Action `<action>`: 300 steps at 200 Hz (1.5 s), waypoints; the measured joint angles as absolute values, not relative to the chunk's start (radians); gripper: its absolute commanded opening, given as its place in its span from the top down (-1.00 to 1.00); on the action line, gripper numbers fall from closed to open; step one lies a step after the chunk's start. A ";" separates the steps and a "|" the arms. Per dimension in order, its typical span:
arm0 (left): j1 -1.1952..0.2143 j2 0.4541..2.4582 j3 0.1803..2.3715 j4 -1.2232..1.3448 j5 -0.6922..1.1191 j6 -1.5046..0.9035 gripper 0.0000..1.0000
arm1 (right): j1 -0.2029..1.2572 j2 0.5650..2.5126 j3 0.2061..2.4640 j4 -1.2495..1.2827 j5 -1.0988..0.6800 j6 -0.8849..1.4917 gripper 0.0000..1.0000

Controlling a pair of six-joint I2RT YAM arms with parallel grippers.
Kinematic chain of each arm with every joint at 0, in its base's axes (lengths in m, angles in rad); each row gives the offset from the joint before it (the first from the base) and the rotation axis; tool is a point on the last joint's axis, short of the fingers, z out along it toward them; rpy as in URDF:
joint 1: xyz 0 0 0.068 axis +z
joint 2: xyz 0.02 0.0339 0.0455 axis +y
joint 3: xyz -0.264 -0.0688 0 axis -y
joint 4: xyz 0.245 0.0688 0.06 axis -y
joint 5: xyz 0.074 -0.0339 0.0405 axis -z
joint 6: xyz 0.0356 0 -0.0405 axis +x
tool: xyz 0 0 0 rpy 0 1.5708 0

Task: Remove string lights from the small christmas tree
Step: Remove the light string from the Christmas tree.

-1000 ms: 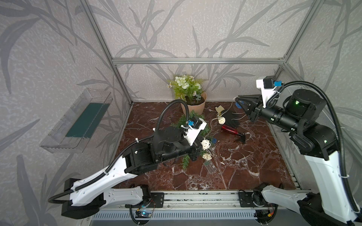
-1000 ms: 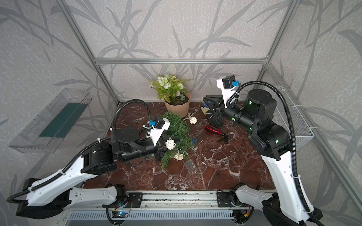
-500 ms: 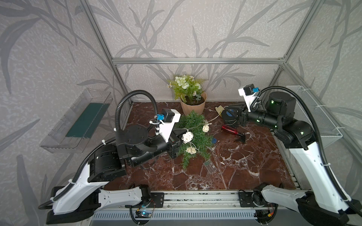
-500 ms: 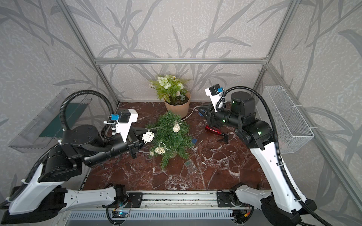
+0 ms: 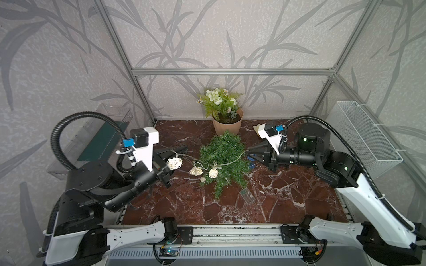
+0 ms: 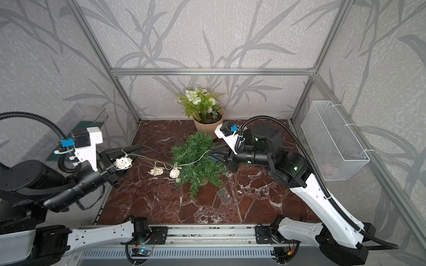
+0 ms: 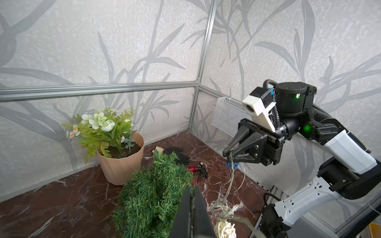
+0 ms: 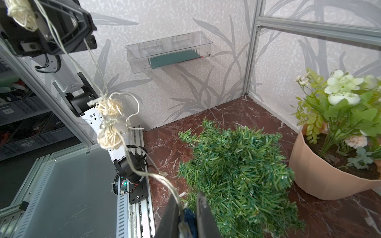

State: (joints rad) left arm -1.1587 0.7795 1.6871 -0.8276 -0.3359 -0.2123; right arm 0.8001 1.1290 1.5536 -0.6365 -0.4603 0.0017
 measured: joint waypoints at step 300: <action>-1.359 0.654 1.384 -0.715 -1.414 0.093 1.00 | 1.132 1.312 1.584 -0.572 -0.183 -0.012 -0.71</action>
